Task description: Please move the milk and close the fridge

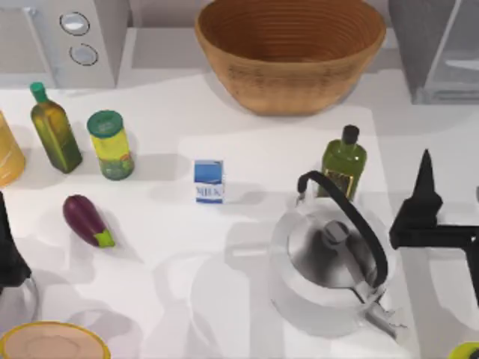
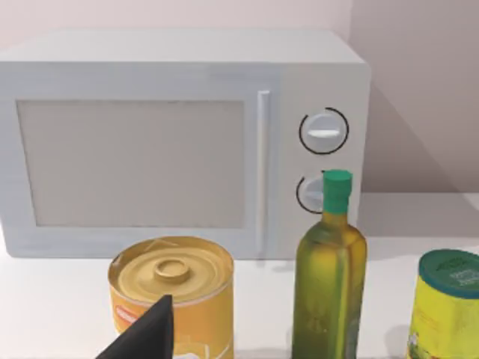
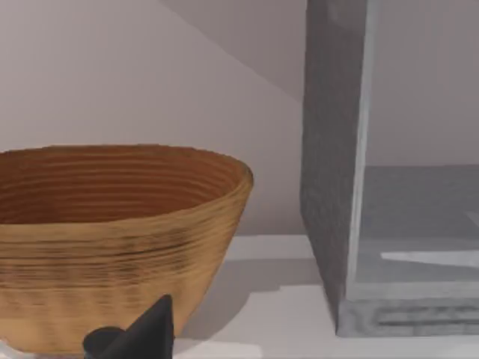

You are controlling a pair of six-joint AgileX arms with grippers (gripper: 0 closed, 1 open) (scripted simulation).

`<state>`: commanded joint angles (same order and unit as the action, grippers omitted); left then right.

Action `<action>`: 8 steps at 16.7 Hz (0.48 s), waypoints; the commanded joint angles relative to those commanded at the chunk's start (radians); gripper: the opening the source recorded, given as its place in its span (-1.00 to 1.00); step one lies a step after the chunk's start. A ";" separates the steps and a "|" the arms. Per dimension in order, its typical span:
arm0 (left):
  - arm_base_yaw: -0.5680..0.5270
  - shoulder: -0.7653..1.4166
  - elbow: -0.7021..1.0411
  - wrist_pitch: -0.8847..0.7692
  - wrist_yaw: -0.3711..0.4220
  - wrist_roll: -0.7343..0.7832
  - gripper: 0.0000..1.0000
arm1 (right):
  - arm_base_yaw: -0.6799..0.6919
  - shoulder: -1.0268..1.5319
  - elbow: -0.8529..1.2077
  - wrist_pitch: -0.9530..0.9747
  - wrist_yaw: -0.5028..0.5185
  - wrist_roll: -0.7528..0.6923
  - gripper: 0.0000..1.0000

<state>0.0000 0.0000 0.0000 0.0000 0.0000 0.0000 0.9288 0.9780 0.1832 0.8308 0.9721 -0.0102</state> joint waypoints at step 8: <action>0.000 0.000 0.000 0.000 0.000 0.000 1.00 | 0.051 0.664 0.573 0.235 0.104 -0.009 1.00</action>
<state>0.0000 0.0000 0.0000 0.0000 0.0000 0.0000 0.9803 1.6418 0.7560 1.0661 1.0762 -0.0192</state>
